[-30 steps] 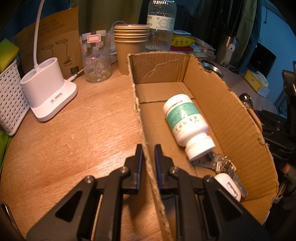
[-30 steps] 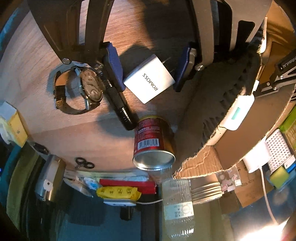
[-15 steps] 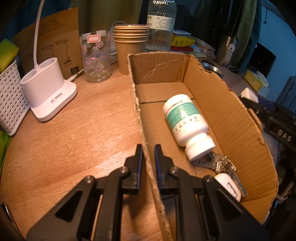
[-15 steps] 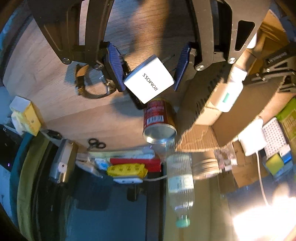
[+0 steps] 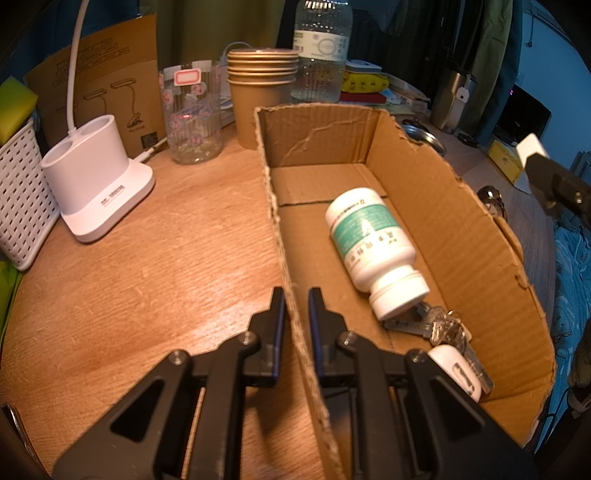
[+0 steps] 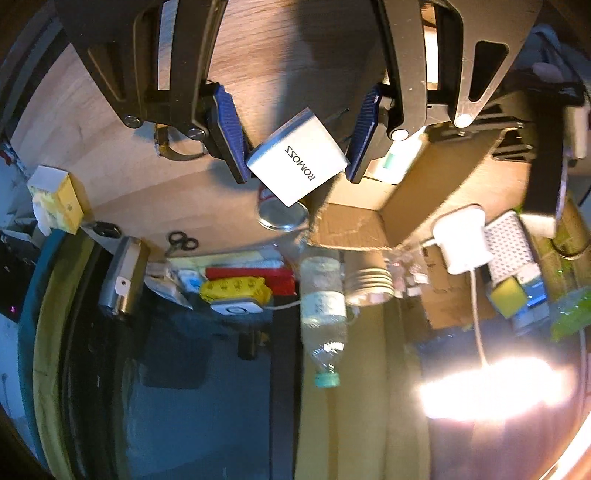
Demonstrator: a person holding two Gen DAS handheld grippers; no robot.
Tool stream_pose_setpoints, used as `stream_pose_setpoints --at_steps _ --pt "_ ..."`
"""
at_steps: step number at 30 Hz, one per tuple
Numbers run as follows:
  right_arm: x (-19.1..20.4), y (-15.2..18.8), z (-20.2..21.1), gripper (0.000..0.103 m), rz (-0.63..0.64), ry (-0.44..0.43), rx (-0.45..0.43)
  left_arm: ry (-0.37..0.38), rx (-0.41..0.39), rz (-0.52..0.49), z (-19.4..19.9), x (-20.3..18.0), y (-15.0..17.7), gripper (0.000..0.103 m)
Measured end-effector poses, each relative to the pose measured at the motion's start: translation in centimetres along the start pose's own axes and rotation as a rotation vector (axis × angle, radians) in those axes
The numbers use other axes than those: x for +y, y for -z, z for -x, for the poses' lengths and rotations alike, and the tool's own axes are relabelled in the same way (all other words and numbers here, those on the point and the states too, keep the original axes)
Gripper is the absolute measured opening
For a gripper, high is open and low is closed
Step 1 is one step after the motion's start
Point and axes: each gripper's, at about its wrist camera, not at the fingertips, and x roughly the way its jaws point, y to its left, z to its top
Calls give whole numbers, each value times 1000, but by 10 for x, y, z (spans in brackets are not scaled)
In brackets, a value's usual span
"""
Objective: Organize rigid objects
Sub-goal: 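Grasp the white ROMOSS charger with the right tool and lift it, then lower the charger into the box and open the right tool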
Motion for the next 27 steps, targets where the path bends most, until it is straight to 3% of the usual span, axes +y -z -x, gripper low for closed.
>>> stream_pose_setpoints --at_steps 17,27 --pt "46 9 -16 56 88 -120 44 0 0 0 0 0 0 13" --pt "66 21 -32 56 201 -64 97 0 -1 0 0 -1 0 13"
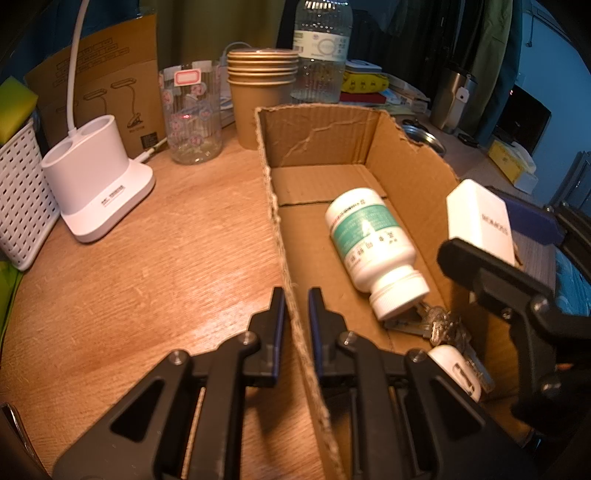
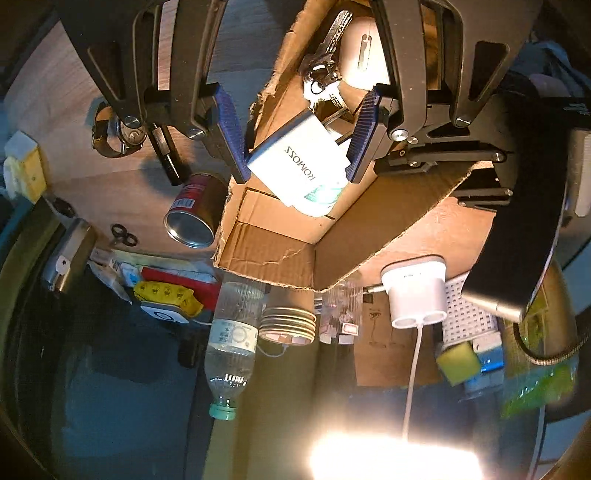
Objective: Organize rigid objects
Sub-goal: 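Lower the charger into the box and open the right tool, then move the right tool out of the box to the wristwatch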
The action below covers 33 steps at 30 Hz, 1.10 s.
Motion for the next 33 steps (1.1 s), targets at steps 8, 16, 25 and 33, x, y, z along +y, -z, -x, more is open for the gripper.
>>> stream_pose_setpoints --at_steps 8,16,25,33 --pt "0 -1 1 58 10 3 14 1 -1 0 0 0 0 13" --pt "-22 -4 20 59 -66 2 -39 1 -1 1 1 1 0 13" --pt "-89 11 29 61 -234 116 -55 1 -1 1 1 1 0 14" --pt "-119 34 10 62 -292 192 13 1 -1 1 2 1 0 14"
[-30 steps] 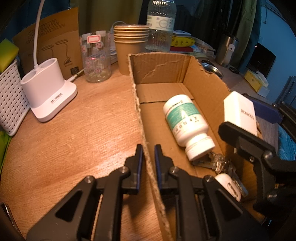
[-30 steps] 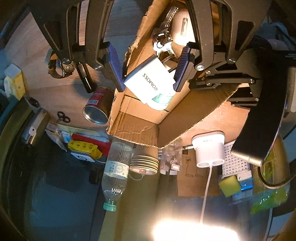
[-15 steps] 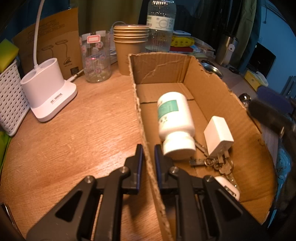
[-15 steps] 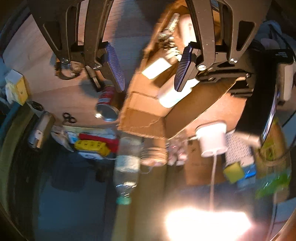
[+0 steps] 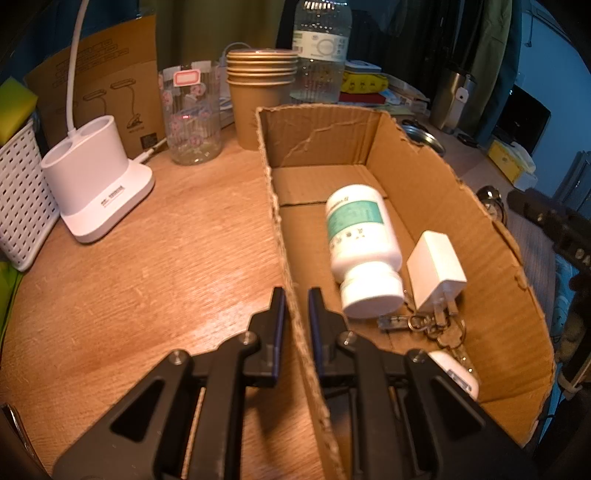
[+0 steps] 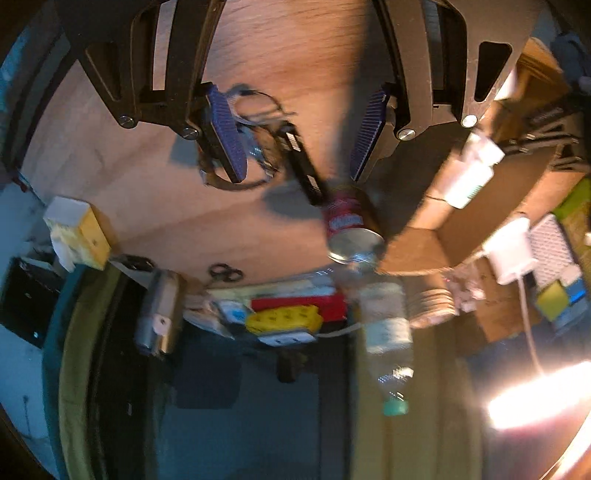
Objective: Organize rigid objects
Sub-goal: 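Move the right tool out of the box to the wristwatch, then grasp the wristwatch strap with the right tool and lift it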
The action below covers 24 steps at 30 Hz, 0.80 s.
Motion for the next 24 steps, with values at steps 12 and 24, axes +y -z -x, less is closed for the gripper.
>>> stream_pose_setpoints --at_steps 12,24 --pt "-12 8 -29 56 -13 8 38 0 0 0 0 0 1 14" --pt "-21 6 -46 19 -33 -12 90 0 0 0 0 0 1 14"
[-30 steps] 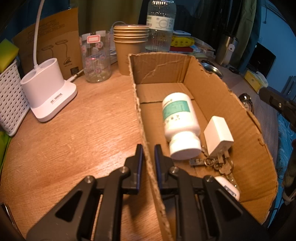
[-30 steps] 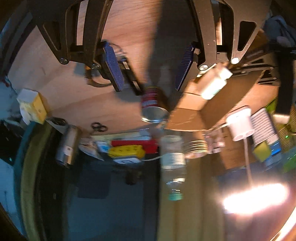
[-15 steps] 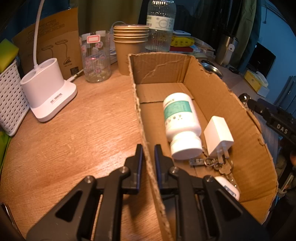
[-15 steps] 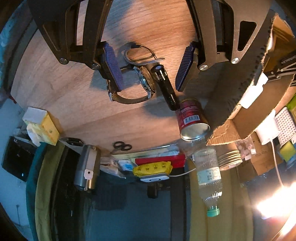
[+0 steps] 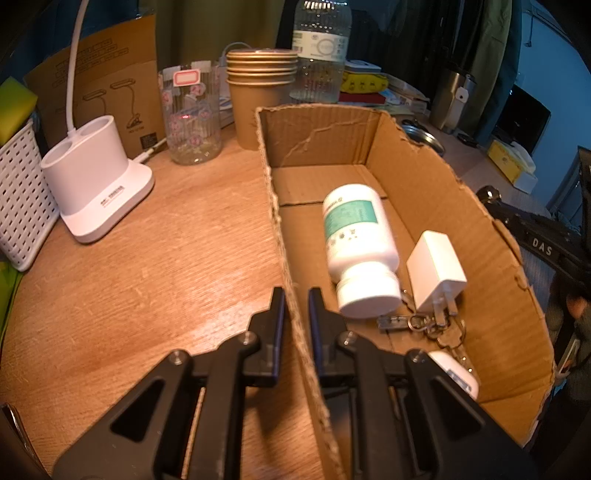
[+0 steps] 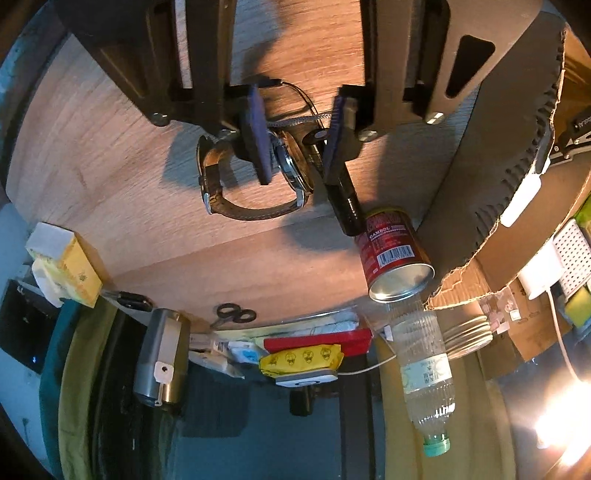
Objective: Organize rigid objects
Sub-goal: 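Grasp the wristwatch strap with the right tool and lift it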
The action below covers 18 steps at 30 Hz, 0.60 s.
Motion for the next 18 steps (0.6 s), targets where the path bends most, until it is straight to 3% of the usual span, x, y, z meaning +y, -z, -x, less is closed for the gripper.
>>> stream_pose_setpoints --at_steps 5,12,18 --pt "-2 0 1 11 -10 0 -5 0 0 0 0 0 0 14" --pt "1 -4 15 11 -2 30 -64 0 0 0 0 0 0 14" --pt "15 -16 50 11 27 9 -152 0 0 0 0 0 0 14"
